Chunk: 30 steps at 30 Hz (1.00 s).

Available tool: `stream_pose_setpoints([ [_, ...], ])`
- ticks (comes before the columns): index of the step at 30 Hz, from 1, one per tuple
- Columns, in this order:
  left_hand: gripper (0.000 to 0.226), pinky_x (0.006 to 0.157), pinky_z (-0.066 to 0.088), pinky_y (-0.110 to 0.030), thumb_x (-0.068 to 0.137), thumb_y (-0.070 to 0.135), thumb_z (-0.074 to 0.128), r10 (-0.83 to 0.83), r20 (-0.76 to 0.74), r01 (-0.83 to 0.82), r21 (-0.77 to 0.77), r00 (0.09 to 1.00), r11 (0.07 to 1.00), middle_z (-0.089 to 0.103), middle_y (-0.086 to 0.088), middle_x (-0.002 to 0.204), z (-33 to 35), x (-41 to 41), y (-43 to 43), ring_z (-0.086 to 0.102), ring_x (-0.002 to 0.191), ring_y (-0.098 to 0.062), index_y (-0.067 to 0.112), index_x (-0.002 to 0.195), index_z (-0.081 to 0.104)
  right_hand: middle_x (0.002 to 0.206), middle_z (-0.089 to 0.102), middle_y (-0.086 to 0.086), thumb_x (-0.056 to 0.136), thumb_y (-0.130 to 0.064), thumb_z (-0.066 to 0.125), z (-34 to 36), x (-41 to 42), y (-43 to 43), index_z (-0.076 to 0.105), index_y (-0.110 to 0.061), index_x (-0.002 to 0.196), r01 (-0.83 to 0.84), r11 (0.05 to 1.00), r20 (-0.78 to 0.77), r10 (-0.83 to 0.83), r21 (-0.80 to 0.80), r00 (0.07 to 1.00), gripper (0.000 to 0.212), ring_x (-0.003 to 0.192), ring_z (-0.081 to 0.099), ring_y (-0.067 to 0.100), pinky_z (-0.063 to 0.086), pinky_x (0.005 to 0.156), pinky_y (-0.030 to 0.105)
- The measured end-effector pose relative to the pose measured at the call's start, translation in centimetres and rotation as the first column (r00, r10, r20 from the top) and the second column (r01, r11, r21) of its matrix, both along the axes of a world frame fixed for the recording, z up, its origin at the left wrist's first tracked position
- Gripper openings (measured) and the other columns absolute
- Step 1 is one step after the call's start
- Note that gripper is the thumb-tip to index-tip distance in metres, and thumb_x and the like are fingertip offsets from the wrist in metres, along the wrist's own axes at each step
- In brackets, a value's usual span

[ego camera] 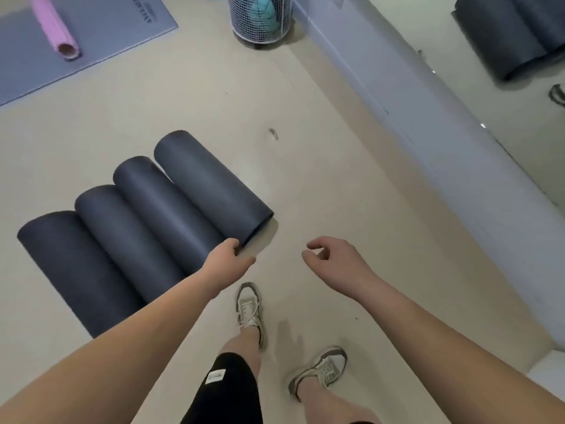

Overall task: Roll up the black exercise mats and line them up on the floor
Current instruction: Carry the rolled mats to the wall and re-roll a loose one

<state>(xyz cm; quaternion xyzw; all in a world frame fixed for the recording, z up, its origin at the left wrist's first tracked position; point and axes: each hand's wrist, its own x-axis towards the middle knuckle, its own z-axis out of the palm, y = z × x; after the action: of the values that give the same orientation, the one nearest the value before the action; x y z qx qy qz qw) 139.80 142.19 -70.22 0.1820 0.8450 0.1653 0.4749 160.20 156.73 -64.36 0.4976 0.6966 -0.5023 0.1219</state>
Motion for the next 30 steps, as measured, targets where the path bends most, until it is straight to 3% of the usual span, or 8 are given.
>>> stream_pose_setpoints([
  [4,0.064,0.07,0.043,-0.028,0.1,0.039,0.067,0.142,0.031,-0.141,-0.018,0.989,0.99,0.062,-0.006,0.119,-8.1,-4.5,1.8,0.056,0.093,-0.018,0.006,0.151,0.049,0.081,0.067,-0.011,0.099,-0.044,0.062,-7.7,-5.4,2.9,0.068,-0.027,0.133,-0.057,0.998,0.024,0.056,0.006,0.998,0.038,0.079,0.065,0.01,0.052,0.077,0.029],
  [7,0.06,0.058,0.038,-0.027,0.1,0.046,0.065,0.225,0.075,-0.222,-0.049,0.971,0.974,0.067,-0.014,0.114,-15.7,-6.5,2.3,0.048,0.072,-0.011,0.002,0.14,0.054,0.088,0.068,-0.011,0.099,-0.045,0.063,-15.7,-8.1,4.1,0.066,-0.029,0.135,-0.051,0.998,0.05,0.052,-0.03,0.997,0.039,0.082,0.066,0.009,0.053,0.078,0.029],
  [10,0.035,0.064,0.033,-0.031,0.101,0.051,0.059,0.331,0.045,-0.328,-0.061,0.943,0.943,0.047,-0.001,0.092,-23.4,-9.0,4.5,0.04,0.072,-0.015,0.018,0.099,0.047,0.126,0.067,-0.008,0.097,-0.052,0.067,-24.8,-11.2,6.2,0.061,-0.035,0.142,-0.033,0.999,0.024,0.034,-0.038,0.999,0.049,0.11,0.066,0.012,0.055,0.1,0.037],
  [13,0.058,0.085,0.037,-0.034,0.102,0.06,0.055,0.499,0.097,-0.497,-0.053,0.861,0.866,0.053,-0.007,0.133,-31.3,-10.9,6.8,0.053,0.111,-0.025,0.013,0.136,0.052,0.151,0.052,-0.009,0.095,-0.055,0.07,-34.4,-14.3,8.2,0.051,-0.039,0.153,-0.077,0.996,-0.043,0.076,-0.035,0.996,0.063,0.139,0.052,0.015,0.045,0.113,0.038],
  [17,0.099,0.104,0.036,-0.046,0.096,0.073,0.052,0.684,0.099,-0.684,-0.036,0.723,0.729,0.033,-0.006,0.167,-41.1,-12.1,9.0,0.039,0.147,-0.036,0.013,0.167,0.019,0.165,0.038,-0.012,0.089,-0.061,0.076,-45.5,-18.5,10.8,0.041,-0.045,0.159,-0.082,0.994,-0.152,0.071,-0.065,0.986,0.081,0.152,0.038,0.015,0.037,0.112,0.033],
  [22,0.113,0.112,0.035,-0.053,0.084,0.087,0.056,0.822,0.069,-0.822,-0.046,0.565,0.568,0.023,-0.005,0.168,-49.2,-14.3,9.3,0.037,0.143,-0.038,0.021,0.169,0.019,0.154,0.041,-0.028,0.073,-0.061,0.091,-54.9,-24.7,12.9,0.038,-0.05,0.159,-0.174,0.966,-0.239,0.126,-0.192,0.963,0.102,0.135,0.04,-0.004,0.035,0.105,0.025],
  [26,0.111,0.093,0.039,-0.045,0.076,0.078,0.074,0.793,0.053,-0.794,-0.02,0.607,0.608,0.031,-0.007,0.156,-52.3,-15.8,9.6,0.038,0.114,-0.033,0.019,0.161,0.032,0.134,0.062,-0.027,0.063,-0.05,0.102,-60.1,-26.6,13.5,0.049,-0.048,0.145,-0.236,0.939,-0.259,0.17,-0.249,0.951,0.098,0.117,0.064,-0.004,0.051,0.102,0.026],
  [30,0.119,0.106,0.043,-0.051,0.072,0.074,0.081,0.783,0.066,-0.785,0.007,0.618,0.619,0.035,-0.006,0.16,-53.7,-15.5,9.6,0.046,0.134,-0.037,0.023,0.162,0.022,0.137,0.06,-0.021,0.052,-0.049,0.106,-62.0,-26.4,14.3,0.035,-0.04,0.158,-0.211,0.942,-0.217,0.156,-0.262,0.964,0.128,0.121,0.065,0.006,0.053,0.107,0.034],
])
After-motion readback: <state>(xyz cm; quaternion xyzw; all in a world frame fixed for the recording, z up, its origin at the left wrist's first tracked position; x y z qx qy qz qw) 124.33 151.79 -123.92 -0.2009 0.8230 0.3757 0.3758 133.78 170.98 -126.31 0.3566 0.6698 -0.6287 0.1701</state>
